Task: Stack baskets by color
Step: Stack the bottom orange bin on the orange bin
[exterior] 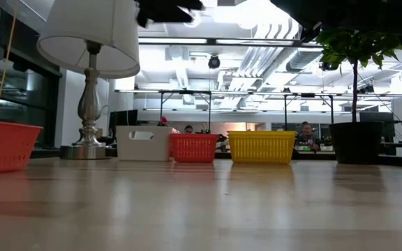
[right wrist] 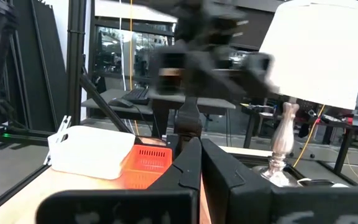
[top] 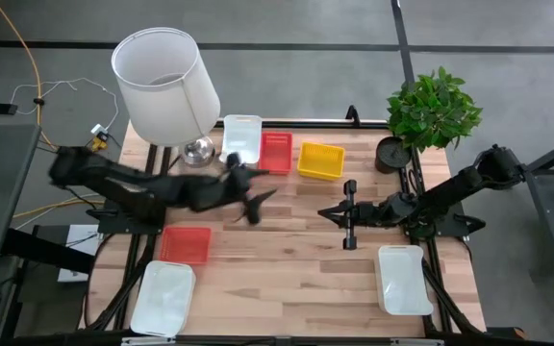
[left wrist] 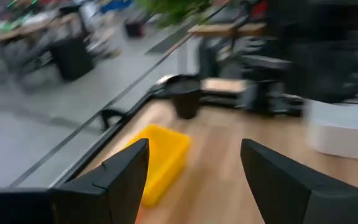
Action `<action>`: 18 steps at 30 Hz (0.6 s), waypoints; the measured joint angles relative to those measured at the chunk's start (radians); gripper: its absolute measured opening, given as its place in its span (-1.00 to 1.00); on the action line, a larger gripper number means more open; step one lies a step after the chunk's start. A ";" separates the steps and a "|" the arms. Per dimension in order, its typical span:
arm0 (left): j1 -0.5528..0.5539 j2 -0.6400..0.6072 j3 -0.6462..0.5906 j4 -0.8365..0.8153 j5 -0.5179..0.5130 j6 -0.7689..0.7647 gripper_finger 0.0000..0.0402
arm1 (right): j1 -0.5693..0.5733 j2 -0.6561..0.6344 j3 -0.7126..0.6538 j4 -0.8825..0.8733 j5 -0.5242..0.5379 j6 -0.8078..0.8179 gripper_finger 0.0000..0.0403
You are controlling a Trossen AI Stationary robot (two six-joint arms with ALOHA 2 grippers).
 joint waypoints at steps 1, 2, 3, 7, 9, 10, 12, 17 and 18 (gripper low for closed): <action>-0.037 -0.048 -0.061 0.041 0.000 0.012 0.21 | 0.000 0.000 0.000 0.000 0.000 0.000 -1.00; -0.073 -0.096 -0.119 0.087 0.000 0.019 0.21 | 0.000 0.000 0.000 0.000 0.000 0.000 -1.00; -0.111 -0.139 -0.173 0.132 -0.003 0.020 0.21 | 0.000 0.000 0.000 -0.002 0.000 0.001 -1.00; -0.248 -0.280 -0.362 0.243 -0.067 0.020 0.21 | 0.000 0.000 0.000 -0.008 0.000 0.003 -1.00; -0.307 -0.329 -0.438 0.269 -0.108 0.025 0.21 | 0.000 0.000 0.000 -0.010 0.000 0.014 -1.00; -0.334 -0.349 -0.468 0.277 -0.124 0.028 0.21 | 0.000 0.000 0.000 -0.012 0.000 0.018 -1.00; -0.379 -0.385 -0.524 0.281 -0.142 0.028 0.21 | 0.000 0.000 0.000 -0.015 0.000 0.021 -1.00; -0.445 -0.405 -0.590 0.305 -0.162 0.028 0.21 | 0.000 0.000 0.000 -0.023 0.000 0.021 -1.00; -0.450 -0.405 -0.591 0.306 -0.165 0.027 0.21 | 0.000 0.000 0.000 -0.023 0.000 0.021 -1.00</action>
